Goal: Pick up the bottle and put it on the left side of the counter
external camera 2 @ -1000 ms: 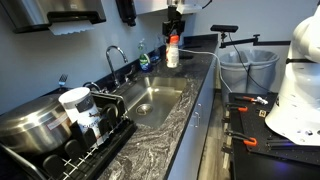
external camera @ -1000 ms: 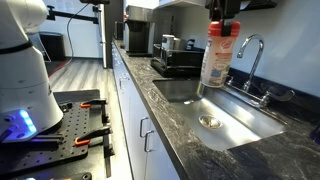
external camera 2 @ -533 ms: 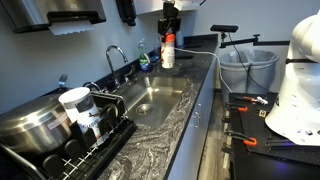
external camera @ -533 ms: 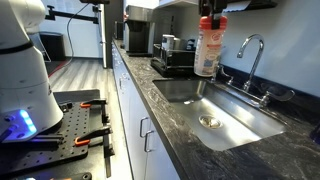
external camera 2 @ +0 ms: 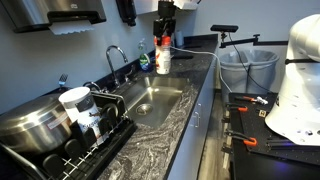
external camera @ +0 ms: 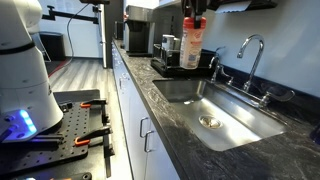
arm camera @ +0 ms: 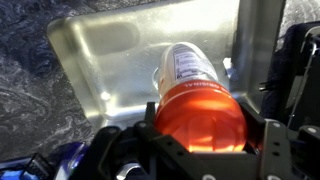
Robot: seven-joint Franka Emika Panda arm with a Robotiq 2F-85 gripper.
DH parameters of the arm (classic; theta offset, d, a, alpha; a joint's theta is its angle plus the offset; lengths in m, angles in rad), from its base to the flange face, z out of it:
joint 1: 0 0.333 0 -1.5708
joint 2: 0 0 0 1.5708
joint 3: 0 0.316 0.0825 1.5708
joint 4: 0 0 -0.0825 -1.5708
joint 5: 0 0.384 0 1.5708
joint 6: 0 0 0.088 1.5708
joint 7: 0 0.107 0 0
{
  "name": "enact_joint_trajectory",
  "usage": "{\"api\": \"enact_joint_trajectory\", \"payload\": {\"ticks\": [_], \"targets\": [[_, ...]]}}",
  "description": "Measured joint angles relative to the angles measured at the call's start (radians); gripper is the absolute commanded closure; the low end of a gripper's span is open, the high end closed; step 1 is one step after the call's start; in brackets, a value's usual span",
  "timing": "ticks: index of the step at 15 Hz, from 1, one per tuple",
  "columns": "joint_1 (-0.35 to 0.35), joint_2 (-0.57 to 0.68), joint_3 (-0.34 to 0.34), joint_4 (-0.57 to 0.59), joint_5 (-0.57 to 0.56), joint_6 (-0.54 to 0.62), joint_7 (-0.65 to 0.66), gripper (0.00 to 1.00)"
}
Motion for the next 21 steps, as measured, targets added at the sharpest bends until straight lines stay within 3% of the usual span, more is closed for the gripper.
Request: {"api": "enact_joint_trajectory", "payload": {"ticks": [9, 10, 19, 20, 21], "targets": [[0.104, -0.024, 0.012, -0.038, 0.144, 0.0, -0.101, 0.44], [0.108, -0.024, 0.016, -0.039, 0.148, 0.0, -0.103, 0.19], [0.115, -0.024, 0.02, -0.04, 0.151, 0.0, -0.108, 0.19], [0.115, -0.024, 0.02, -0.04, 0.151, 0.0, -0.108, 0.44], [0.115, -0.024, 0.02, -0.04, 0.151, 0.0, -0.108, 0.44]]}}
